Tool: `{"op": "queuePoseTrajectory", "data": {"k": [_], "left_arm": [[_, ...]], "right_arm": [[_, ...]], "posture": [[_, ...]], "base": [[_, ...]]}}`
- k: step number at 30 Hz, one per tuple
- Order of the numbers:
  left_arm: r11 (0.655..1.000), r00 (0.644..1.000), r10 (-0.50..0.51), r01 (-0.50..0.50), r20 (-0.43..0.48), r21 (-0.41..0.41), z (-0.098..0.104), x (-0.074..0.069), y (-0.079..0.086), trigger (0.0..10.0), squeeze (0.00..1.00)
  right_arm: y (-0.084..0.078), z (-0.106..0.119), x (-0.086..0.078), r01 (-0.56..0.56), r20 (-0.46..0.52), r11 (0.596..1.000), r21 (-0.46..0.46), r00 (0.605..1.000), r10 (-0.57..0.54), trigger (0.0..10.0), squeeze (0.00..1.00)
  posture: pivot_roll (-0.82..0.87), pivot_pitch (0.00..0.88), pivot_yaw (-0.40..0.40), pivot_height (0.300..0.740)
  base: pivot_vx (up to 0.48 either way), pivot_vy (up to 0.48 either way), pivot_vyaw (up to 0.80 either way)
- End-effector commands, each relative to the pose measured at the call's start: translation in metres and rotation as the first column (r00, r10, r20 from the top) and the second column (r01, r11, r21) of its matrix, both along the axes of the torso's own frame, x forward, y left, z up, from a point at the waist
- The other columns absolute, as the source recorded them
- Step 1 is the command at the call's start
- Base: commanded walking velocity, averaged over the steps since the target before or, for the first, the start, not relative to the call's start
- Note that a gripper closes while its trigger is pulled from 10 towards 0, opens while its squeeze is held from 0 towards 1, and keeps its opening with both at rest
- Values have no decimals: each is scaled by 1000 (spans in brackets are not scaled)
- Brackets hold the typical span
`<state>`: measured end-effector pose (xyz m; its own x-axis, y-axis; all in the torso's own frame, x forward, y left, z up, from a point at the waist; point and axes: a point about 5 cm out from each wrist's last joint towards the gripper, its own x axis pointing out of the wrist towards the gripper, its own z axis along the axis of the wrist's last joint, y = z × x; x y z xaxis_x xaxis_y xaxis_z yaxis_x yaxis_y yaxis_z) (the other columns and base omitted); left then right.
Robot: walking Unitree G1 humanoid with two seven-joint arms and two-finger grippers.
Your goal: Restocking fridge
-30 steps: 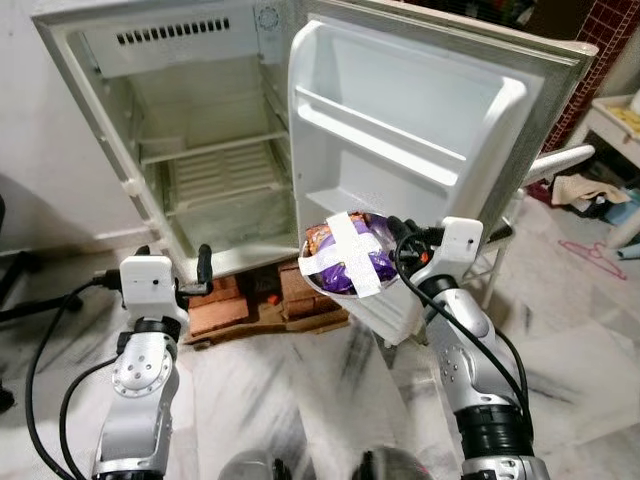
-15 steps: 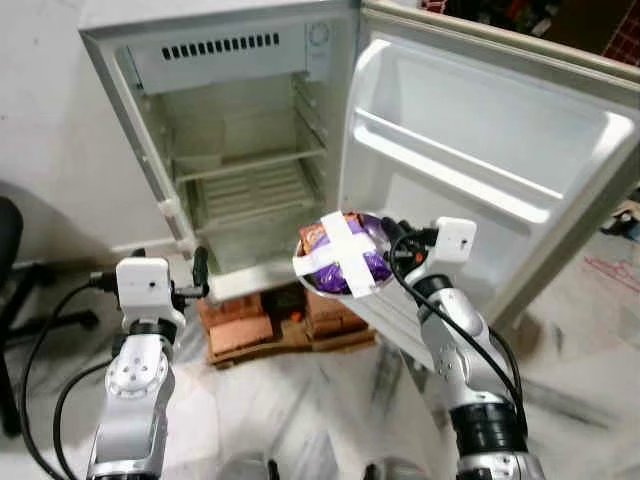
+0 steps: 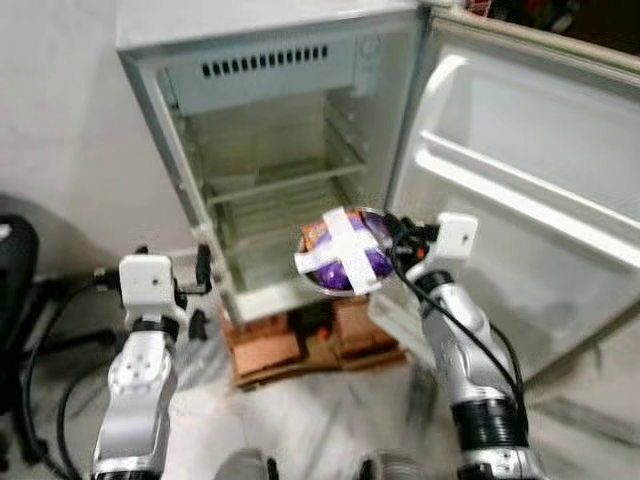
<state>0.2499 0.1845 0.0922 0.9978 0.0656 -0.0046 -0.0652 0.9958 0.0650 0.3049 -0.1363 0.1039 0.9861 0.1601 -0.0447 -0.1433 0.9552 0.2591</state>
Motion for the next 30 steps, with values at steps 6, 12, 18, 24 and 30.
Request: {"op": "queuePoseTrajectory", "data": {"k": [6,12,18,24,30], "left_arm": [[1000,999,8,-9,-37,-15,-4,-4,-2,10000,0],[1000,997,-24,23,-79,-18,-10,-21,2,10000,0],[999,995,-31,29,-91,-16,-12,-24,2,10000,0],[998,994,-53,50,-94,-28,-12,-24,-3,10000,0],[998,993,-58,55,-98,-40,-12,-25,-4,10000,0]], "right_arm": [[-9,5,3,28,28,1000,-8,999,-28,10000,0],[-11,6,4,32,36,999,-15,999,-31,10000,0],[-9,8,6,27,50,999,-17,998,-26,10000,0],[-9,10,8,24,54,1000,-18,998,-23,10000,0],[-13,10,7,36,56,999,-23,998,-35,10000,0]], "posture": [[86,53,0,740],[92,52,0,740],[98,51,-4,740],[95,53,-6,740],[91,60,-5,740]], "base": [[0,0,0],[0,0,0],[0,0,0],[0,0,283],[0,0,281]]}}
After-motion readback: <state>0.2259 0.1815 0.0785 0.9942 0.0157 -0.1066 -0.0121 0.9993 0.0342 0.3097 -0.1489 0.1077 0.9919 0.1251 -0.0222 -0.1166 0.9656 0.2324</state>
